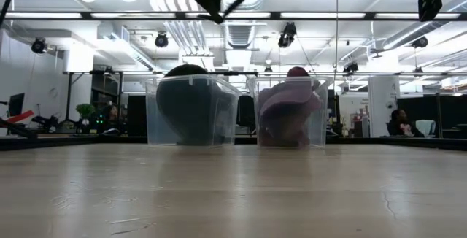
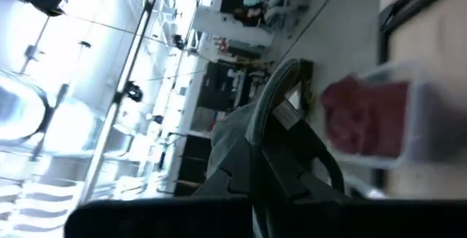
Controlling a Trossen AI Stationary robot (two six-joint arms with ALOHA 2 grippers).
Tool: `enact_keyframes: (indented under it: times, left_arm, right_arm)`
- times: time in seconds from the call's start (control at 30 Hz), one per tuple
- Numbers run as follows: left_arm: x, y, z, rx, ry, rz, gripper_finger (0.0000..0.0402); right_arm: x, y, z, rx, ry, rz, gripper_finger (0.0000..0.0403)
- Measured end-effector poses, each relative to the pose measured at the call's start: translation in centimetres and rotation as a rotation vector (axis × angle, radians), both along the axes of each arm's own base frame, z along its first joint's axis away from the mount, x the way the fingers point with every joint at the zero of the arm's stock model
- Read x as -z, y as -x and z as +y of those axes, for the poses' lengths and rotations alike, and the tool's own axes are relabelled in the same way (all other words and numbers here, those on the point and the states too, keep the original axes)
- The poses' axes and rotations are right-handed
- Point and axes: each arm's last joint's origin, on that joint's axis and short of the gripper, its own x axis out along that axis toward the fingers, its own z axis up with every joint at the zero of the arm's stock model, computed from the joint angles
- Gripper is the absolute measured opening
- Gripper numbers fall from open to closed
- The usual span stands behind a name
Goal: Pick & Place hat
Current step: Put the gray cap into the left transparent bin
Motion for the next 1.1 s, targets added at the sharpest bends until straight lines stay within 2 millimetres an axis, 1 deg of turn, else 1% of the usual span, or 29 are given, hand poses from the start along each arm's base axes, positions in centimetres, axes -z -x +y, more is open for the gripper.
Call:
enact_keyframes:
  times: [0.1, 0.2, 0.4, 0.6, 0.7, 0.8, 0.9, 0.97, 1.1]
  left_arm:
    - [-0.4, 1.0, 1.9, -0.010, -0.010, 0.042, 0.0005]
    - [0.0, 1.8, 3.9, -0.015, -0.004, 0.085, 0.0005]
    - [2.7, 3.2, 7.8, -0.091, -0.032, 0.166, 0.0005]
    - [5.0, 4.2, 11.2, -0.120, 0.039, 0.201, 0.0005]
    - [6.2, 4.3, 12.6, -0.113, 0.091, 0.229, 0.0005]
    - [7.4, 4.2, 14.2, -0.148, 0.082, 0.289, 0.0005]
    - [8.5, 3.7, 15.8, -0.147, 0.126, 0.322, 0.0005]
    - [8.9, 3.4, 16.5, -0.147, 0.134, 0.339, 0.0005]
    - [8.9, 2.7, 17.5, -0.114, 0.141, 0.335, 0.0005]
  right_arm:
    - [0.0, 0.0, 0.0, 0.001, 0.000, 0.000, 0.0008]
    - [0.0, 0.0, 0.0, 0.004, 0.002, 0.001, 0.0008]
    - [0.0, 0.0, 0.0, 0.005, 0.004, 0.002, 0.0008]
    - [0.0, 0.0, 0.0, 0.005, 0.006, 0.002, 0.0008]
    - [0.0, 0.0, 0.0, 0.005, 0.003, 0.002, 0.0008]
    - [0.0, 0.0, 0.0, 0.005, -0.001, 0.000, 0.0008]
    - [0.0, 0.0, 0.0, 0.004, -0.002, 0.001, 0.0008]
    - [0.0, 0.0, 0.0, 0.005, -0.001, 0.000, 0.0008]
    - [0.0, 0.0, 0.0, 0.005, -0.001, 0.001, 0.0008]
